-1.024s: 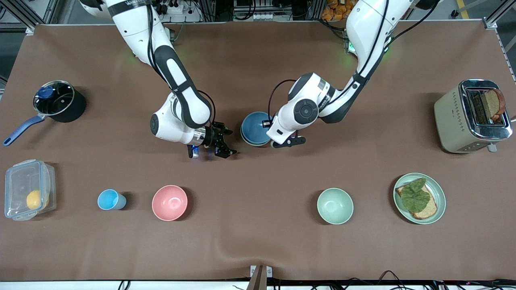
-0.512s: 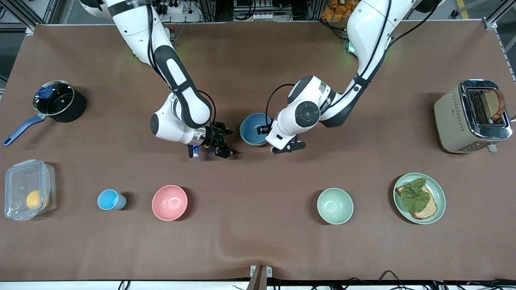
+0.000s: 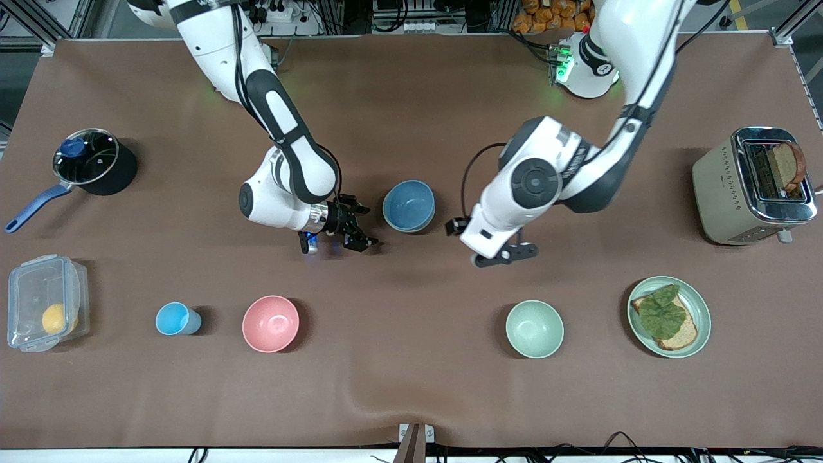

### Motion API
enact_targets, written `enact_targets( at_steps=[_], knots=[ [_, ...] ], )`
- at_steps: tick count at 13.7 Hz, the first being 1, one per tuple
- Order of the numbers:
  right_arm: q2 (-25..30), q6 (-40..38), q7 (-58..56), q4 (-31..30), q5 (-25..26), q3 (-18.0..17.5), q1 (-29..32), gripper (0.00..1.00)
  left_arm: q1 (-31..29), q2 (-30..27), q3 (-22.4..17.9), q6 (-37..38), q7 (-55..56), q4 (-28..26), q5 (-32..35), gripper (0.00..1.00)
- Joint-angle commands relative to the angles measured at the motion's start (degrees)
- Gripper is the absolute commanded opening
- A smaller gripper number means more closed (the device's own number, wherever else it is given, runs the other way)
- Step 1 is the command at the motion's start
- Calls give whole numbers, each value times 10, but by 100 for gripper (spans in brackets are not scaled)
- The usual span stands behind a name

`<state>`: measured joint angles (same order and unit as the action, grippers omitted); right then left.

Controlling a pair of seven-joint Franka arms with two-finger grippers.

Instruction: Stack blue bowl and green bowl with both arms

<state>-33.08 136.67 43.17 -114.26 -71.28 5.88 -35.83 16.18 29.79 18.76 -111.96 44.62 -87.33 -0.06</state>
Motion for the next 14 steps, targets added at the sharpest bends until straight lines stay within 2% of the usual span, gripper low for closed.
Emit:
enact_targets(
  at_steps=[1,3,5,7,10,11,14],
  knots=[
    [51,-65,-5,-36,62,4,45,100,-21,-38,1,28,-1,9,32,100],
    [66,-143,-1,-33,132,52,46,100,-52,-70,1,32,-10,8,53,100],
    [84,-217,3,-26,198,93,46,100,-90,-94,2,51,-64,8,61,100],
    [101,-254,5,-21,262,119,45,100,-128,-113,8,64,-122,9,55,100],
    [153,-317,5,-16,368,165,45,100,-151,-128,7,85,-150,18,56,100],
    [166,-331,4,-8,402,177,45,100,-155,-140,4,96,-166,18,56,100],
    [208,-342,1,1,495,178,47,100,-177,-169,5,117,-200,17,54,100]
  ],
)
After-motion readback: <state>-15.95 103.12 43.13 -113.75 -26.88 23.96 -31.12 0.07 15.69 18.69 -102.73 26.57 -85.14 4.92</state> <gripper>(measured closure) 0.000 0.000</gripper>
